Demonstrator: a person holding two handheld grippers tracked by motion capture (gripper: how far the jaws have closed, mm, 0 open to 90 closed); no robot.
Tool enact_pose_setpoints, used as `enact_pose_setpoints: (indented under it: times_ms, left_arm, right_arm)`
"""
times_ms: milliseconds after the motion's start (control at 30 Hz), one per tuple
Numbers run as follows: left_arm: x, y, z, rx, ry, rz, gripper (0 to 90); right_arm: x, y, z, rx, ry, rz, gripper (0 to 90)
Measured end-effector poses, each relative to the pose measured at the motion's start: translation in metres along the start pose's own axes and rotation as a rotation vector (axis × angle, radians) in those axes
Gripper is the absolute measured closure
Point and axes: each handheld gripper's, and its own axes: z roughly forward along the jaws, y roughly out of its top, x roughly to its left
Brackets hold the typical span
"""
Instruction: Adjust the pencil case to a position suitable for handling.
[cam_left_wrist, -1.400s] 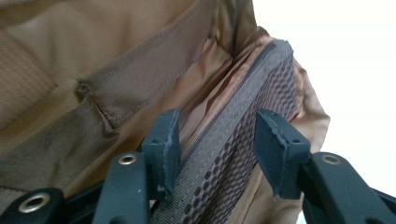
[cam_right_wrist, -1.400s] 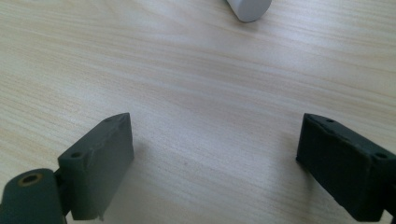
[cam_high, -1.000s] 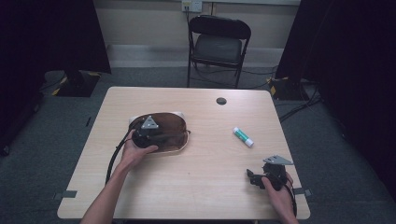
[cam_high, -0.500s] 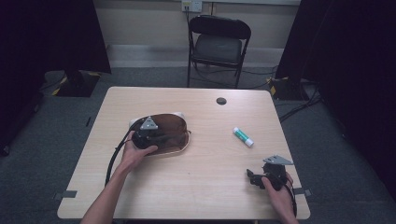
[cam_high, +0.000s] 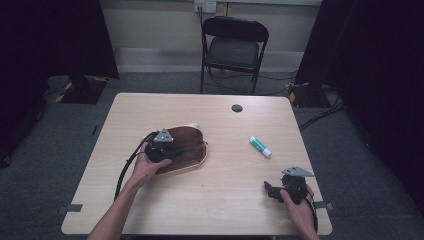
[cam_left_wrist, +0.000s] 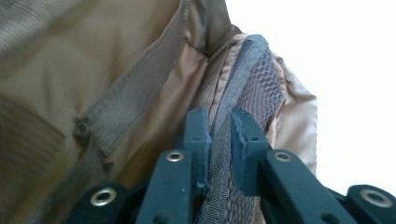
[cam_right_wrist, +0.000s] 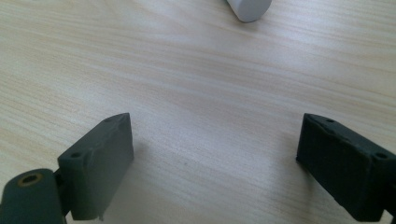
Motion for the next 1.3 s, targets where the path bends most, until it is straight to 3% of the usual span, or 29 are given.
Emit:
enact_pose_setpoints:
  times_ms: [400,733,1000,1167,1233,1300]
  left_arm:
    - [-0.012,0.003,0.000,0.004,-0.044,0.029,84.0]
    - [-0.028,0.007,0.003,0.011,-0.131,0.080,84.6]
    - [-0.043,0.011,0.008,0.020,-0.163,0.105,84.6]
    - [-0.057,0.016,0.012,0.031,-0.189,0.159,84.6]
    - [-0.058,0.017,0.012,0.042,-0.184,0.172,84.6]
    - [-0.063,0.017,0.014,0.029,-0.206,0.175,84.6]
  right_arm:
    - [0.000,0.000,0.000,0.000,0.000,0.000,9.9]
    - [0.000,0.000,0.000,0.000,0.000,0.000,9.9]
    - [0.000,0.000,0.000,0.000,0.000,0.000,9.9]
    - [0.000,0.000,0.000,0.000,0.001,-0.001,9.9]
    - [0.000,0.000,0.000,0.000,0.001,-0.001,9.9]
    - [0.000,0.000,0.000,0.000,0.001,-0.001,9.9]
